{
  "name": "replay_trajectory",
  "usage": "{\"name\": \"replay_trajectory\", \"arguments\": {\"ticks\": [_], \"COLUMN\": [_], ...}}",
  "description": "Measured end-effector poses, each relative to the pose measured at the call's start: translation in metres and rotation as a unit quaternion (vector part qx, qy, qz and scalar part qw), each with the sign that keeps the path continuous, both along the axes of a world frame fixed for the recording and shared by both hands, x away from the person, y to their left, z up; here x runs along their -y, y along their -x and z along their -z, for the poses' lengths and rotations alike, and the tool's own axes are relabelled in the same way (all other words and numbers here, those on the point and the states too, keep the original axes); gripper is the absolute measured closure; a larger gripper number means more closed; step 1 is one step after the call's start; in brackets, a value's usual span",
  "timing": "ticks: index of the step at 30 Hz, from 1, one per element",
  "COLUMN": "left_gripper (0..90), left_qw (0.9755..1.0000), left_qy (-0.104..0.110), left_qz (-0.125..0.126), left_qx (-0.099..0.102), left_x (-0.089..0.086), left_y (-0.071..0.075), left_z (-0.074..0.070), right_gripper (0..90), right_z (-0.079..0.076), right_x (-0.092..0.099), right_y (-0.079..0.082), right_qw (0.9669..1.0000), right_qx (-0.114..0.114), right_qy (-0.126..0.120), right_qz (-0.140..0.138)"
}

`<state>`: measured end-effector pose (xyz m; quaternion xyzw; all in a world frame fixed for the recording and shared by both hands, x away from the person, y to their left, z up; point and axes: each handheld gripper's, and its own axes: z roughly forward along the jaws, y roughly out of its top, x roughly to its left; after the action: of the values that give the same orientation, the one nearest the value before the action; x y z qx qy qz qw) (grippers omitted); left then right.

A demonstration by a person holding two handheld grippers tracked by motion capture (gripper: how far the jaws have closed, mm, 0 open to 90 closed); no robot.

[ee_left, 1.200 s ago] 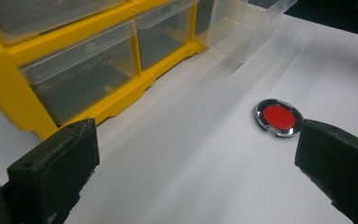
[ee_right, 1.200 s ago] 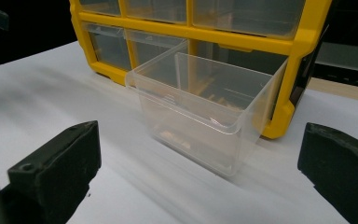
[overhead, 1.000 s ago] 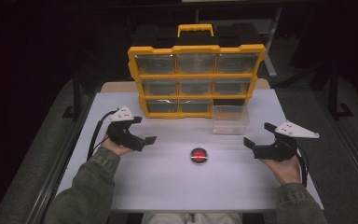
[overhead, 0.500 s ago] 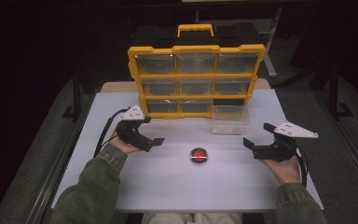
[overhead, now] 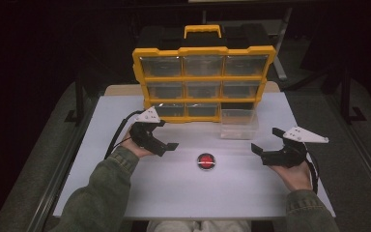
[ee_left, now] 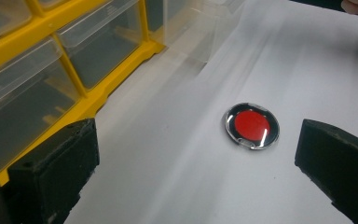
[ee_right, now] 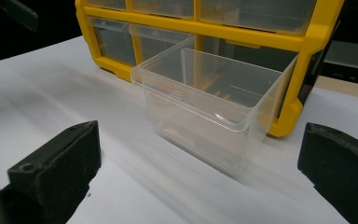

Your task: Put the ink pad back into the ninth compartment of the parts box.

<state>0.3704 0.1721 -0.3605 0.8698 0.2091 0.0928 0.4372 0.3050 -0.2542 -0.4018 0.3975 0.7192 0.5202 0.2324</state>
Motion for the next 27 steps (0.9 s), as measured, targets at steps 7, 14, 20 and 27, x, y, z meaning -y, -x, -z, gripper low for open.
{"name": "replay_trajectory", "arguments": {"ticks": [7,14,20,27], "left_gripper": [0.0,0.0,0.0,0.0], "left_qw": [0.9998,0.9995,0.9991,0.9983], "left_qy": [-0.009,-0.015,-0.022,-0.017], "left_qz": [0.014,0.027,0.037,0.055], "left_qx": [-0.004,-0.003,-0.006,-0.010], "left_x": [0.012,0.019,0.028,0.038], "left_y": [-0.002,-0.004,-0.005,-0.005], "left_z": [0.001,0.001,0.003,0.003], "right_gripper": [0.0,0.0,0.0,0.0], "right_z": [0.000,0.000,0.000,0.001], "right_x": [0.000,0.000,-0.001,-0.001], "right_y": [0.000,0.000,0.000,-0.001], "right_qw": [1.0000,1.0000,1.0000,1.0000], "right_qx": [-0.001,-0.002,-0.003,-0.005], "right_qy": [0.000,0.000,0.000,0.002], "right_qz": [-0.001,-0.003,-0.003,-0.005]}}
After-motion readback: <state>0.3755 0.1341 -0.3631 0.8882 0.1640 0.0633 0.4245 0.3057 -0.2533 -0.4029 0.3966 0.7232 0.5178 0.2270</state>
